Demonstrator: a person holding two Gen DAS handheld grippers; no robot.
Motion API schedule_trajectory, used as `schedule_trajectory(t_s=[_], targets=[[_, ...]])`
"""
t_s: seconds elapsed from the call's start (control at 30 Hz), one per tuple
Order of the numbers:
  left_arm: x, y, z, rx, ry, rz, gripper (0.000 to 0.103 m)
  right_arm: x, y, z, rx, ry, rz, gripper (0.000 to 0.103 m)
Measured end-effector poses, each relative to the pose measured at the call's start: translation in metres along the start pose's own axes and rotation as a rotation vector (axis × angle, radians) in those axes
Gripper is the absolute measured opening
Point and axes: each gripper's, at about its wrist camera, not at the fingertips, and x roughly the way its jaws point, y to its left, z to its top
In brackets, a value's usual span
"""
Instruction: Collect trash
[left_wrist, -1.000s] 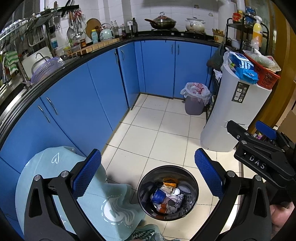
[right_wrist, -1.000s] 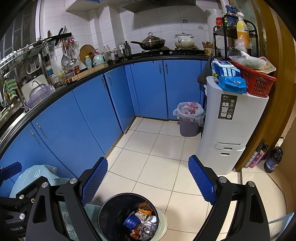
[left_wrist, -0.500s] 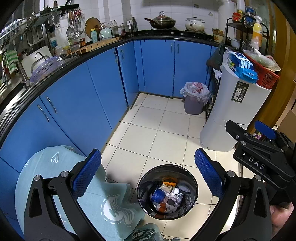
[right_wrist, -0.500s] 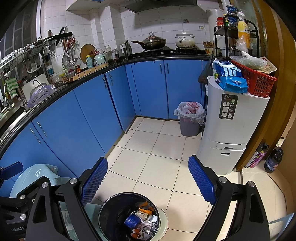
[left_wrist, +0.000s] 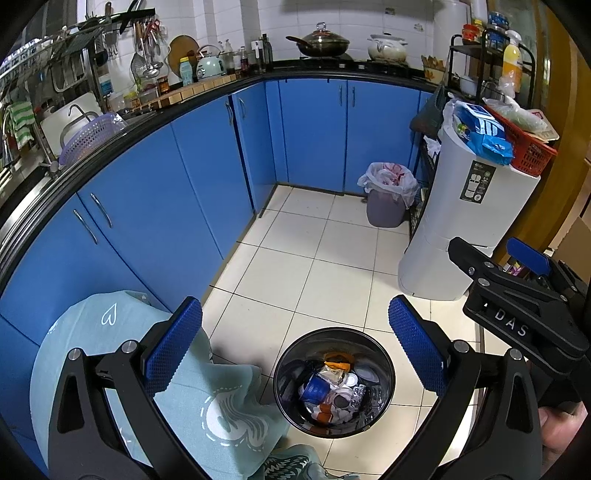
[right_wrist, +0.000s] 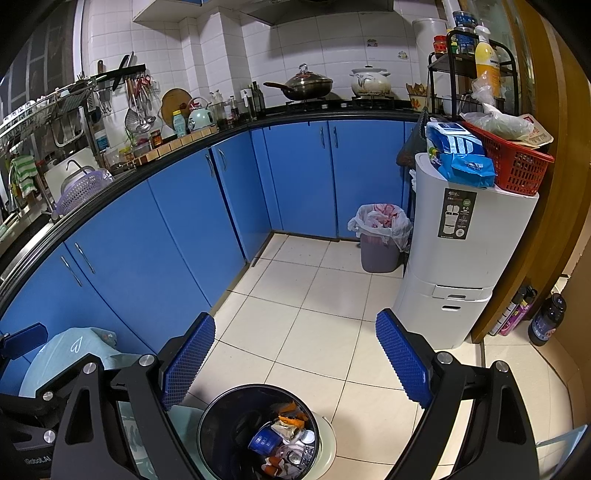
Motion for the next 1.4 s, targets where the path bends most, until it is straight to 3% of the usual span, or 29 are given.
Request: schedule_trajectory(t_s=[1.4], targets=[[-0.0013,-0.0052,-0.0003,0.001,0.003,-0.004,0.100,-0.0011,-0.0004,0.0014,-0.002,-0.002,0.001,0.087]])
